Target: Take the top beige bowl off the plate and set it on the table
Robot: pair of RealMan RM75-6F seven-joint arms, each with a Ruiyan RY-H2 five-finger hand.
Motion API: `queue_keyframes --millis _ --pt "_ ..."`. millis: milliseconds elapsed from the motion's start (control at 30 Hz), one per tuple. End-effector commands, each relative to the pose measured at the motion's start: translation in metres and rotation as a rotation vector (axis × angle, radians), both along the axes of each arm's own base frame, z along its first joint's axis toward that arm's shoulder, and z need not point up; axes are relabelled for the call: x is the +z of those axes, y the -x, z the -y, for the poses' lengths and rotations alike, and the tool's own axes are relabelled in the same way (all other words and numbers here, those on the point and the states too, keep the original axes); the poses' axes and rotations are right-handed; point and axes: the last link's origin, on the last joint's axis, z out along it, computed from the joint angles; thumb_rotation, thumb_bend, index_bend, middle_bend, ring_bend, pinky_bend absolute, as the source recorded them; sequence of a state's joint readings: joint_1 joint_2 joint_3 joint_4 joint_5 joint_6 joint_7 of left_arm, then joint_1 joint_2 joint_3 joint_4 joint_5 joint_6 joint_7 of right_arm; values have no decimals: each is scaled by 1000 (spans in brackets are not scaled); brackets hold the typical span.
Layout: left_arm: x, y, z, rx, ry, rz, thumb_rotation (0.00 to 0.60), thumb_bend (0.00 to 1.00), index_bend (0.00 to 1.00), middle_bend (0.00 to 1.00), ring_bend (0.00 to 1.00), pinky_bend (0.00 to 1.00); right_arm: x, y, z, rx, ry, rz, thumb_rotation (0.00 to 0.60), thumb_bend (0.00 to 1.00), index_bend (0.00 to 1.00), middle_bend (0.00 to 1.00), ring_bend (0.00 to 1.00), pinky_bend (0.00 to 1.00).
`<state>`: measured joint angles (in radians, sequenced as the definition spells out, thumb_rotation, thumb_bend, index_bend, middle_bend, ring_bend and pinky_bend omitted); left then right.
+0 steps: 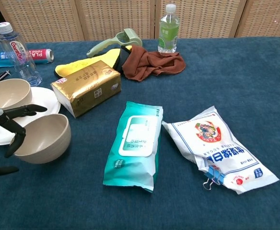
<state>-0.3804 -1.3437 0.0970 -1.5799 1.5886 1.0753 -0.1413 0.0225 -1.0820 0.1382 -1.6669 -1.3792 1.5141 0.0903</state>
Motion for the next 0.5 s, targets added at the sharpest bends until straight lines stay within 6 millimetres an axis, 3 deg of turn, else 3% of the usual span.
queue_keyframes --millis 33,267,500 --pt "0 1 1 -7 2 -3 600 107 615 0 0 0 0 0 0 0 1 2 600 0 0 0 0 0" --pt "20 -6 6 -41 -48 48 600 103 601 0 0 0 0 0 0 1 2 1 600 0 0 0 0 0" --pt "83 -5 15 -93 -271 73 600 91 548 0 0 0 0 -1 -1 2 3 1 600 0 0 0 0 0"
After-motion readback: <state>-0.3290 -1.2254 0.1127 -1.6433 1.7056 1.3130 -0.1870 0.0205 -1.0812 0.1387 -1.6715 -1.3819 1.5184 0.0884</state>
